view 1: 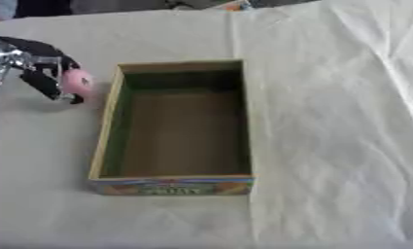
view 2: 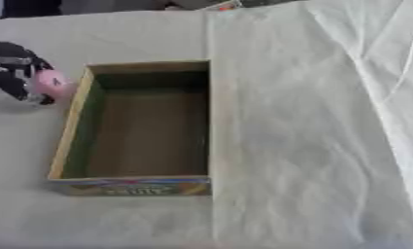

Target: Pick up objects on the table and place them in the box.

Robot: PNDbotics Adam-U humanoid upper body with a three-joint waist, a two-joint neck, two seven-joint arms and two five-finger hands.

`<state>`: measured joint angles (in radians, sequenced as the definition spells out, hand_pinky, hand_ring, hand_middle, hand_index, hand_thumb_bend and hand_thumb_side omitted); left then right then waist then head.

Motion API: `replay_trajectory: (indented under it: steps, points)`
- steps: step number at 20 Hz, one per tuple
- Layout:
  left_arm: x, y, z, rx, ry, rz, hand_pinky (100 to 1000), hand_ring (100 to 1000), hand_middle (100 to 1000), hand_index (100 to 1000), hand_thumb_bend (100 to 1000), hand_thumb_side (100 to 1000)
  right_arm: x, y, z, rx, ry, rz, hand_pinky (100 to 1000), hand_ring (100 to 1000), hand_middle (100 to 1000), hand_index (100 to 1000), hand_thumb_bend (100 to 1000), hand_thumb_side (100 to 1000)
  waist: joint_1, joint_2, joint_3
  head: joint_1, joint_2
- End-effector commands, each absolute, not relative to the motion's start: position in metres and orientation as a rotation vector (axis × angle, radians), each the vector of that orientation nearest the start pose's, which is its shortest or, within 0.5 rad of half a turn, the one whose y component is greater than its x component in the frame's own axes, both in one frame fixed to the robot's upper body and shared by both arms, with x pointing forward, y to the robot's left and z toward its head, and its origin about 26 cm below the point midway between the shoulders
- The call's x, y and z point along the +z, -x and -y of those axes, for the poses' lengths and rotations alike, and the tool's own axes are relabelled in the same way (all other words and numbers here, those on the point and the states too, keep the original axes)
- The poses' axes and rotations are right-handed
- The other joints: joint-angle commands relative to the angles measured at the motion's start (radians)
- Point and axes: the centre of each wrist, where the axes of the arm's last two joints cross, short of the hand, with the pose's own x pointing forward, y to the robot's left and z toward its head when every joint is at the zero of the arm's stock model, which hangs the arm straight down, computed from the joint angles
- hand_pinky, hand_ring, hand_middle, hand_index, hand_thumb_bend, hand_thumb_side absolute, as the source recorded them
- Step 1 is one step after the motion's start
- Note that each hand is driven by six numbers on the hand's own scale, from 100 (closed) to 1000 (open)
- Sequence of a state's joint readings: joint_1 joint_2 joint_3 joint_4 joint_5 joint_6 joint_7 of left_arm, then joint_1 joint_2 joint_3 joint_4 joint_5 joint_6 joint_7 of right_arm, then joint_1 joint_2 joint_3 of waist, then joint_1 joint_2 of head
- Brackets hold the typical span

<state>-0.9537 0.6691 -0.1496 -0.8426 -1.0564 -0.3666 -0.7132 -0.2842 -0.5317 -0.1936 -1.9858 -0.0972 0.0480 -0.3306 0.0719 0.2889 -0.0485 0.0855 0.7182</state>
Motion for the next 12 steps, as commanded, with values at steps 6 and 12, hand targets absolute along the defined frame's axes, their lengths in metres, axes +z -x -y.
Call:
replay_trajectory:
  steps: [6, 12]
  points:
    - [0.2361, -0.4643, -0.3806, -1.79, -0.976, 0.847, 557, 668, 619, 852, 242, 593, 0.2449, -0.2873, 0.3371, -0.02, 0.598, 2.321, 622, 787, 721, 816, 100, 1000, -0.005, -0.014, -0.001, 0.003, -0.008]
    - [0.2356, -0.4643, -0.3802, -1.776, -0.98, 0.872, 517, 621, 589, 816, 100, 366, 0.2447, -0.2873, 0.337, -0.021, 0.597, 2.32, 623, 787, 722, 816, 100, 1000, -0.005, -0.014, 0.001, 0.004, -0.006]
